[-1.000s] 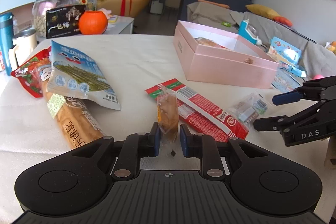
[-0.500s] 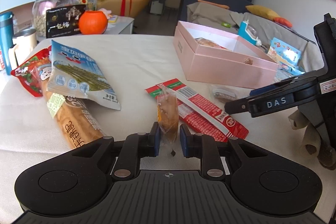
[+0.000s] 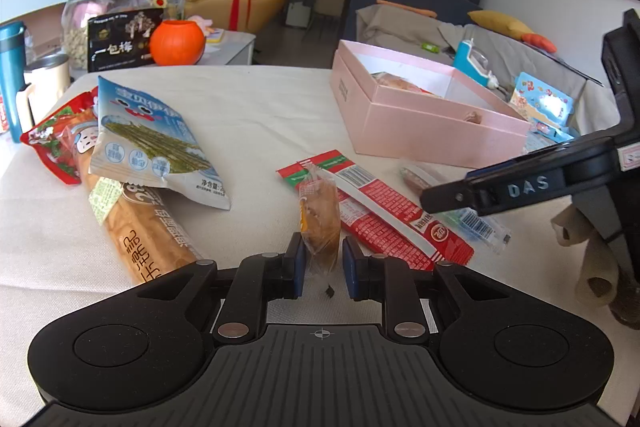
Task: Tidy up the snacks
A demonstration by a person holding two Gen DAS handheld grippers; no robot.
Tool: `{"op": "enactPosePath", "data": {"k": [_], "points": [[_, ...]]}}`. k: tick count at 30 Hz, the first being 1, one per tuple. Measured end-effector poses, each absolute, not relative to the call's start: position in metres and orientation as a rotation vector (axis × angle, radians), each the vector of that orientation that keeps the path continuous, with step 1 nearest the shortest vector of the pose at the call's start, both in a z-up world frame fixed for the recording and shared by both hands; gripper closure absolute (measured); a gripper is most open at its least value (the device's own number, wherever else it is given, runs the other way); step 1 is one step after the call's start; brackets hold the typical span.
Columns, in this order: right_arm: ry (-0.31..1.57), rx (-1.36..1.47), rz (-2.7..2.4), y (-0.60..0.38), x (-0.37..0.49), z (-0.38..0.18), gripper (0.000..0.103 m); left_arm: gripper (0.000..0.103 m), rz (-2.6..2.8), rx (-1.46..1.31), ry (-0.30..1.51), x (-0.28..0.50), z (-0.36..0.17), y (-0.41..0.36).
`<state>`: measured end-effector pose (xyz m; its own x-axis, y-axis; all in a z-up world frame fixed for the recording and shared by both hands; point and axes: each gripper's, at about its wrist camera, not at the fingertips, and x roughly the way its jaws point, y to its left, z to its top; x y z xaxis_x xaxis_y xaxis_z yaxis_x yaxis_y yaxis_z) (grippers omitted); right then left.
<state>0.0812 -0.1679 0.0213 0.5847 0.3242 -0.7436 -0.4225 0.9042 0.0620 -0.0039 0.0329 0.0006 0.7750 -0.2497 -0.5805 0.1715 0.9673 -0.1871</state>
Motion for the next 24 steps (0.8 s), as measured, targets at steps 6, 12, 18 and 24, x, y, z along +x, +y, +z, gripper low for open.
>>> {"op": "enactPosePath", "data": {"k": [6, 12, 18, 24], "points": [[0.822, -0.222, 0.41, -0.147, 0.083, 0.016, 0.067, 0.079, -0.231, -0.134, 0.645, -0.003, 0.0, 0.034], [0.825, -0.241, 0.439, -0.153, 0.058, 0.027, 0.068, 0.079, -0.265, -0.142, 0.659, 0.005, 0.003, 0.037], [0.796, -0.226, 0.427, -0.174, 0.045, 0.042, 0.067, 0.078, -0.256, -0.075, 0.777, 0.038, 0.017, 0.024], [0.782, -0.19, 0.395, -0.19, 0.04, 0.04, 0.067, 0.078, -0.298, -0.026, 0.827, 0.057, 0.018, 0.016]]}}
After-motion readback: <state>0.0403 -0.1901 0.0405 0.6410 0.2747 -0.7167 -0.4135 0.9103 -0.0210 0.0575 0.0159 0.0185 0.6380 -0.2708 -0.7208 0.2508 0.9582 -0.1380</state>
